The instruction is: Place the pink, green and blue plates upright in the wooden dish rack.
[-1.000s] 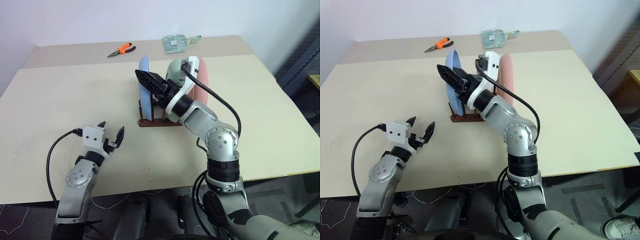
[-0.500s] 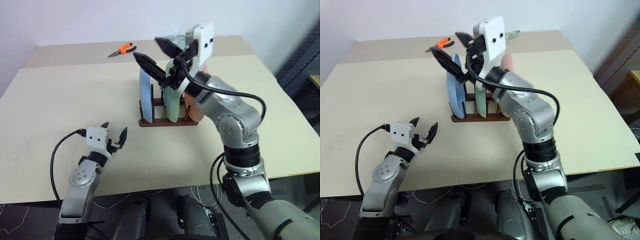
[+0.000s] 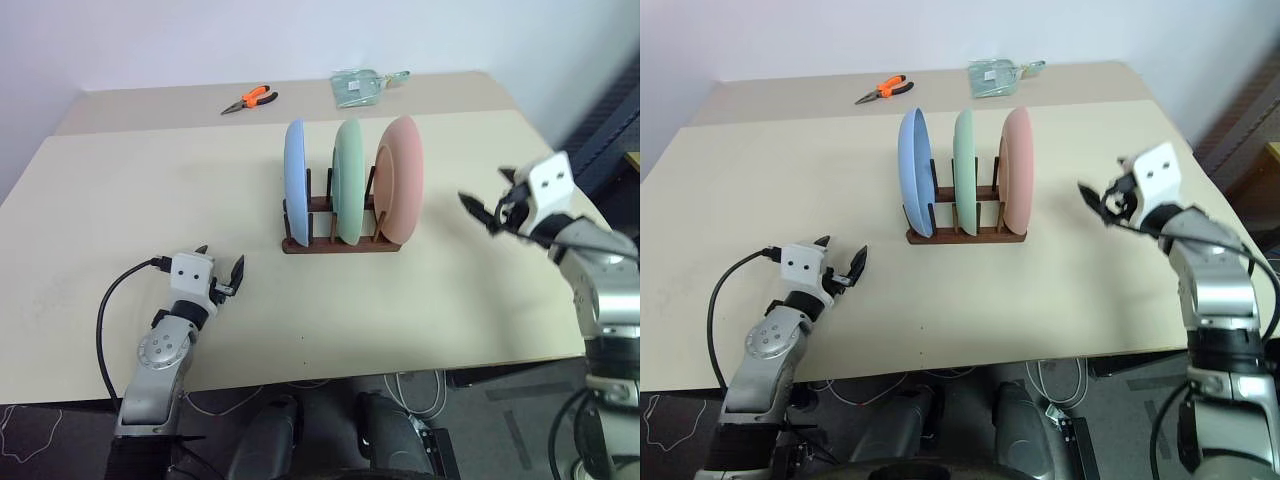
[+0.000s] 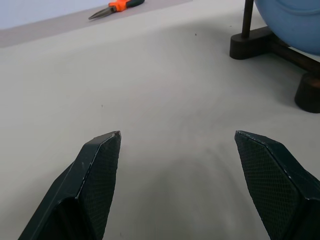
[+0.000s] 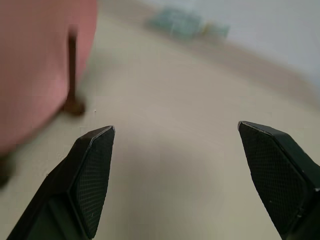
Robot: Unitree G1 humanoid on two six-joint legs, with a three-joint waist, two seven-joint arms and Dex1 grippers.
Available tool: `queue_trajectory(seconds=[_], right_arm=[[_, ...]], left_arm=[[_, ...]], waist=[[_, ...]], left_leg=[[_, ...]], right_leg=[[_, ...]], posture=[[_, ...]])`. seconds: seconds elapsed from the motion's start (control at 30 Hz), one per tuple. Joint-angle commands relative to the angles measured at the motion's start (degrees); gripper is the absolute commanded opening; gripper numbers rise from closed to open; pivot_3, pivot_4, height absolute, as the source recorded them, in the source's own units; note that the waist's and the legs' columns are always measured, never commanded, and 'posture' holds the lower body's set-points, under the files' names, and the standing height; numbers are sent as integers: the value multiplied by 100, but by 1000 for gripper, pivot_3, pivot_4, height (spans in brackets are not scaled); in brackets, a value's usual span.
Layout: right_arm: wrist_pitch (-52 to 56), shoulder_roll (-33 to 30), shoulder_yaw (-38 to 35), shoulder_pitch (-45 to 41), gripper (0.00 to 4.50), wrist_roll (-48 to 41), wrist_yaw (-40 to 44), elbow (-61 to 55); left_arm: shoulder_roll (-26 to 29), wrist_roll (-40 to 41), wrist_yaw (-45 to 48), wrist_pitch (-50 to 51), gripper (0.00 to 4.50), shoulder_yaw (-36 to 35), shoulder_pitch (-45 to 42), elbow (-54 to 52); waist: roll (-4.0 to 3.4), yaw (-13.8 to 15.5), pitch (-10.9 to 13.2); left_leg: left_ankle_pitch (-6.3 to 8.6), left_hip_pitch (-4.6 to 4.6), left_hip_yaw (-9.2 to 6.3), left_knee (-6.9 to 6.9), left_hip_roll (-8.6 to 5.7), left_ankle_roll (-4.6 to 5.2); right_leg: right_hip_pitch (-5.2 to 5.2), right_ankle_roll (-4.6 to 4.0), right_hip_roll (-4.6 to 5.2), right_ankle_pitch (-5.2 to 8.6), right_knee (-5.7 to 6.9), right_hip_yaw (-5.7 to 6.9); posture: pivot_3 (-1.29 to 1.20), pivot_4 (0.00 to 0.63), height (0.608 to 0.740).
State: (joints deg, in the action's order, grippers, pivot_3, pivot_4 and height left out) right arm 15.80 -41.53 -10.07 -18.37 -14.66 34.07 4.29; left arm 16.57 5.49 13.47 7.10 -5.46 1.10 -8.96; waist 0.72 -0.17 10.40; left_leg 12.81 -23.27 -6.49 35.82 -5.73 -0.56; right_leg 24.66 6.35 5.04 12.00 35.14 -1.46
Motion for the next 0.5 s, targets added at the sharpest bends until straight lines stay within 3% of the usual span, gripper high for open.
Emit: queue_trajectory(seconds=[0.03, 0.5], right_arm=[[-351, 110, 4, 294, 4020, 1, 200, -341], [-739, 428, 60, 11, 4020, 119, 258, 139]], left_arm=[[158, -91, 41, -106, 3734, -107, -30, -45], [334, -99, -20, 77, 3734, -298, 209, -315]], waist=[[0, -26, 0], [-2, -31, 1]], left_leg=[[0, -1, -1, 6, 1, 0], [1, -1, -4, 17, 2, 1]], right_leg=[[-2, 0, -1, 0, 0, 1], [-8, 0, -1, 0, 0, 3]], posture=[[0, 150, 739], [0, 150, 739]])
